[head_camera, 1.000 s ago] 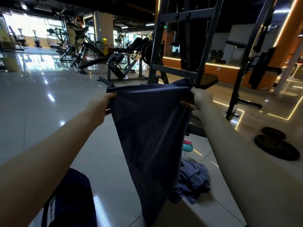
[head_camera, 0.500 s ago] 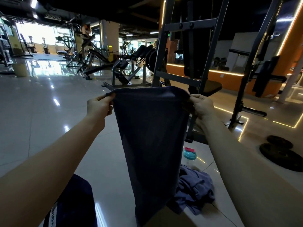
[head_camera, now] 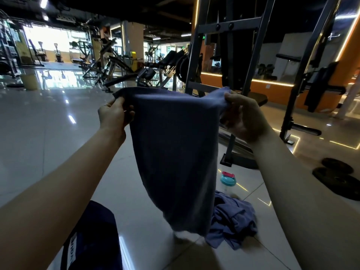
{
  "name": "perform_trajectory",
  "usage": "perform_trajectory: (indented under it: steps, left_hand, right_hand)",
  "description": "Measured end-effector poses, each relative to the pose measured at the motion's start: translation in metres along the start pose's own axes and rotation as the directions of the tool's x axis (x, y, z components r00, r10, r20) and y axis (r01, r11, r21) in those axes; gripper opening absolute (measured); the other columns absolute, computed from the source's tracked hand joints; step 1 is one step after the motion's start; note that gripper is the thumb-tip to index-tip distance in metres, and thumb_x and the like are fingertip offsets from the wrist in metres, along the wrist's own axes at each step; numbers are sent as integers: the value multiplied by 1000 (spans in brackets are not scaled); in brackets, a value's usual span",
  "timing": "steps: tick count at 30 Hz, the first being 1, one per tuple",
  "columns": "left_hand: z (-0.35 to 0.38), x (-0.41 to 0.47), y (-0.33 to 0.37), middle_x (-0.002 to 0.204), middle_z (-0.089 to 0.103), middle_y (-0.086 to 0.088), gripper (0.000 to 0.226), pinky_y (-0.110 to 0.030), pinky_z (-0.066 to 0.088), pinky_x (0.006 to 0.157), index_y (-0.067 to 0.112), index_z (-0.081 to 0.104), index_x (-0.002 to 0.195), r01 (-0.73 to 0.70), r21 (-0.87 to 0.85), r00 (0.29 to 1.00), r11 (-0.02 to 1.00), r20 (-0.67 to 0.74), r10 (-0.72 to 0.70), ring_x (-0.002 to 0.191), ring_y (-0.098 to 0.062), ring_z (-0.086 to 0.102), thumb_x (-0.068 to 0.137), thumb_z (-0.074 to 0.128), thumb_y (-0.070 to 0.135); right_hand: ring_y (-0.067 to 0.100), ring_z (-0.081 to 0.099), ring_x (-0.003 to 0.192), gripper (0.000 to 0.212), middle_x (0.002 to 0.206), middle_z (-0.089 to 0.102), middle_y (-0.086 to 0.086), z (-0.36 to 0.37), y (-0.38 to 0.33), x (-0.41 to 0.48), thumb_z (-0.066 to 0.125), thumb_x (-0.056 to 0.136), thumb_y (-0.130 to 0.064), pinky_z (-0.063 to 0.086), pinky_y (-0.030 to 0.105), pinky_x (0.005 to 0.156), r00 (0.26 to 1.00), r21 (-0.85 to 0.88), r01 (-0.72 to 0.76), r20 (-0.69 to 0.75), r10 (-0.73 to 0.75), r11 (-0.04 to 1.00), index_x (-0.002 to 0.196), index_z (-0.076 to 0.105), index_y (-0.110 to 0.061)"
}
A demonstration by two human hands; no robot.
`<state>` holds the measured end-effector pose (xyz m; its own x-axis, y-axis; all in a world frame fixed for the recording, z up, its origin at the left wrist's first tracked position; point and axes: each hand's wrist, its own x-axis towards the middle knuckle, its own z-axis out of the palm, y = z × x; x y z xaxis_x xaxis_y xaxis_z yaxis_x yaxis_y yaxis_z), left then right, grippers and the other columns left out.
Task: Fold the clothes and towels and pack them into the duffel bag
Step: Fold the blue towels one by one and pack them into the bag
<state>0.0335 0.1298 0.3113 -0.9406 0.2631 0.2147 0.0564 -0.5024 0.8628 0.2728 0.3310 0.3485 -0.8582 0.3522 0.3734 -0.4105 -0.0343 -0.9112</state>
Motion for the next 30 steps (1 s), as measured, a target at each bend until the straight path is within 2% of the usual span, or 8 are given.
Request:
perform_trajectory:
  steps: [2, 4, 6, 10, 13, 17, 23, 30]
  left_hand:
    - [-3, 0, -1, 78, 64, 0, 14, -26, 53, 60, 13, 68, 107, -23, -1, 999, 1000, 26, 23, 63, -15, 60, 101, 57, 19]
    - [-5, 2, -2, 79, 66, 1, 14, -26, 55, 61, 15, 69, 105, -33, 8, 999, 999, 4, 33, 65, -15, 62, 100, 57, 18]
    - [-6, 4, -3, 74, 64, 1, 11, -26, 51, 57, 17, 68, 94, -32, 27, 999, 999, -26, 32, 59, -14, 59, 99, 58, 17]
    - [-11, 8, -8, 63, 44, 2, 20, -24, 30, 48, 19, 57, 78, -13, 70, 999, 997, -41, 16, 47, -9, 37, 96, 63, 14]
    - [-16, 10, -13, 68, 50, 1, 18, -24, 41, 50, 18, 57, 81, 20, 58, 999, 998, -35, -18, 51, -10, 45, 96, 63, 12]
    - [-21, 14, -20, 81, 62, -3, 6, -29, 60, 69, 14, 62, 92, 91, 21, 996, 996, 22, -91, 70, -16, 64, 97, 64, 14]
    - [-23, 22, -19, 87, 66, -5, 6, -33, 61, 74, 9, 66, 102, 85, -22, 995, 996, 49, -84, 79, -20, 70, 98, 61, 12]
    - [-20, 23, -7, 85, 69, 1, 6, -28, 58, 79, 17, 70, 95, -9, 31, 998, 999, 65, 7, 78, -14, 68, 96, 64, 16]
  right_hand:
    - [16, 65, 90, 18, 98, 66, 5, 6, -3, -2, 47, 97, -23, 55, 28, 77, 1000, 67, -16, 25, 14, 998, 107, 59, -13]
    - [12, 64, 80, 16, 88, 66, 2, 7, -2, -2, 47, 98, -22, 54, 26, 72, 1000, 71, 5, -19, -4, 997, 101, 60, -14]
    - [10, 62, 75, 16, 81, 65, -2, 7, 2, -1, 46, 99, -22, 51, 25, 71, 995, 14, 16, -102, -15, 1000, 95, 61, -16]
    - [19, 62, 86, 11, 92, 64, 5, -5, 23, 11, 55, 95, -20, 51, 30, 71, 942, -183, -41, -336, -23, 982, 99, 62, -12]
    - [25, 68, 76, 10, 82, 68, 6, -13, 40, 17, 60, 95, -12, 57, 32, 65, 890, -230, -80, -455, -35, 970, 86, 62, -12]
    - [29, 74, 92, 4, 101, 71, 15, -19, 55, 23, 60, 97, -10, 62, 38, 79, 867, -266, -67, -493, -76, 962, 94, 63, -9]
    - [26, 73, 97, 5, 107, 70, 14, -18, 55, 29, 58, 98, -8, 62, 34, 82, 861, -281, -47, -498, -104, 959, 100, 62, -10]
    - [27, 73, 99, 10, 108, 70, 13, -18, 49, 29, 58, 98, -8, 62, 39, 85, 860, -266, -25, -497, -115, 964, 107, 61, -6]
